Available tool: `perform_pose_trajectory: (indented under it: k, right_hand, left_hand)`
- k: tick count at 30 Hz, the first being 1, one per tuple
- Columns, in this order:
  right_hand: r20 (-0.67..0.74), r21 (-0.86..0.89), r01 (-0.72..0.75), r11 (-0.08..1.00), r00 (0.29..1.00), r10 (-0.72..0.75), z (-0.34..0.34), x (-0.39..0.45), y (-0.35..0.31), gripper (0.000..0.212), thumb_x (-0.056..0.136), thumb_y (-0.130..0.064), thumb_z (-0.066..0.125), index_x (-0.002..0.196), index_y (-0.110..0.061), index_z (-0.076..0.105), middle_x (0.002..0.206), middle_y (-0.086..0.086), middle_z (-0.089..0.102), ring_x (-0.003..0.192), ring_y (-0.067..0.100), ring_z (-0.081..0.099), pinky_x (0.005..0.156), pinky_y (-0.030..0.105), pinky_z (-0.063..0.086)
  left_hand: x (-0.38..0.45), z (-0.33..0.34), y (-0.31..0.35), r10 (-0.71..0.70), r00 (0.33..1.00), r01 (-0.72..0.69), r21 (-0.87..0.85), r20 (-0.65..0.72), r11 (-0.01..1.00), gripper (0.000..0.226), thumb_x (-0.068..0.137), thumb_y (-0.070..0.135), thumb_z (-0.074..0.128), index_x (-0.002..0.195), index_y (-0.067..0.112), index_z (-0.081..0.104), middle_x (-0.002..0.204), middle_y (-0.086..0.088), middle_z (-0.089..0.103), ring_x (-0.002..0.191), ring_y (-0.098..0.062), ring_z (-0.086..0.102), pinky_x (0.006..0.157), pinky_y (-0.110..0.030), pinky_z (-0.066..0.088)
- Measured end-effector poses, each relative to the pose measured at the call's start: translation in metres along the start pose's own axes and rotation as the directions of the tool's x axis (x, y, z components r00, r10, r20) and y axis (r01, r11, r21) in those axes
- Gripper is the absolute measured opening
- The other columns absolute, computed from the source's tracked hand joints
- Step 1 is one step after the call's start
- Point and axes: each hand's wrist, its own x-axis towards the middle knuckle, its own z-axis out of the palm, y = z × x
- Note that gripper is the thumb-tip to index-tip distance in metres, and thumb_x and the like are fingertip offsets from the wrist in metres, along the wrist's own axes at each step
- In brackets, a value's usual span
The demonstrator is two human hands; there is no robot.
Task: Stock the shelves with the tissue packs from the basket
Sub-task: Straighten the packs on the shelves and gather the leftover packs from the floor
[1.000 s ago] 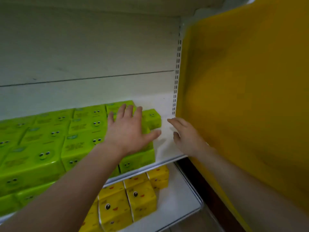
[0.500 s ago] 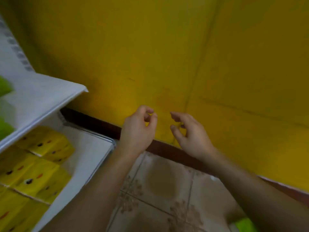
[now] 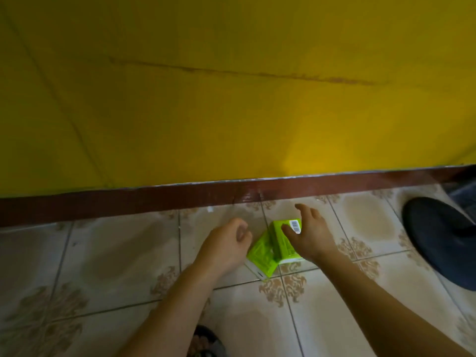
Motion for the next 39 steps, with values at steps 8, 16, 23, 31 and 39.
perform_pose_trajectory:
  k: [8,16,23,31,39]
  right_hand:
    - [0.204,-0.197,-0.282,0.939,0.925,0.321,0.075,0.000,0.044,0.119,0.065,-0.075,0.066,0.153,-0.023,0.004,0.142,0.015,0.036,0.130,0.037,0.040,0.099,0.048,0.043]
    - [0.199,0.760,-0.271,0.591,0.962,0.185,0.046,-0.017,-0.002,0.050,0.064,-0.050,0.059,0.104,-0.022,0.064,0.085,0.000,0.067,0.076,0.019,0.064,0.065,0.040,0.054]
    - [0.557,0.777,-0.537,0.328,0.830,0.041,0.026,-0.018,-0.071,0.065,0.094,-0.062,0.026,0.106,-0.017,0.073,0.103,0.022,0.072,0.091,0.045,0.066,0.074,0.048,0.050]
    - [0.443,0.748,-0.200,0.633,0.860,-0.253,-0.008,-0.029,-0.153,0.035,0.097,-0.043,0.050,0.101,-0.018,0.073,0.097,0.007,0.075,0.092,0.022,0.071,0.089,0.054,0.055]
    - [0.355,0.838,0.087,0.538,0.662,-0.660,-0.037,-0.052,-0.300,0.069,0.078,-0.039,0.075,0.137,-0.041,0.042,0.121,-0.008,0.065,0.100,0.014,0.069,0.084,0.045,0.058]
  left_hand:
    - [0.026,0.076,-0.033,-0.100,0.978,0.100,0.008,0.181,0.995,0.026,0.096,0.037,0.054,0.119,0.026,0.057,0.106,0.005,0.064,0.098,-0.013,0.060,0.086,-0.027,0.047]
    - [0.018,0.052,-0.025,-0.177,0.984,0.170,-0.430,0.025,0.886,0.040,0.093,0.050,0.056,0.128,0.036,0.044,0.118,0.013,0.057,0.095,0.005,0.055,0.084,-0.021,0.044]
    - [-0.010,-0.018,-0.020,-0.198,0.980,0.128,-0.751,-0.003,0.647,0.032,0.086,0.044,0.065,0.115,0.032,0.063,0.111,0.002,0.070,0.099,-0.020,0.069,0.081,-0.047,0.060]
    - [-0.052,-0.104,-0.037,-0.309,0.892,-0.037,-0.735,-0.330,0.677,0.029,0.090,0.015,0.067,0.112,0.030,0.056,0.105,0.002,0.067,0.090,-0.016,0.067,0.065,-0.034,0.057]
    - [-0.132,-0.228,-0.031,-0.246,0.840,-0.092,-0.574,-0.483,0.813,0.055,0.069,0.039,0.083,0.119,0.028,0.062,0.111,0.005,0.072,0.093,-0.009,0.071,0.079,-0.032,0.057]
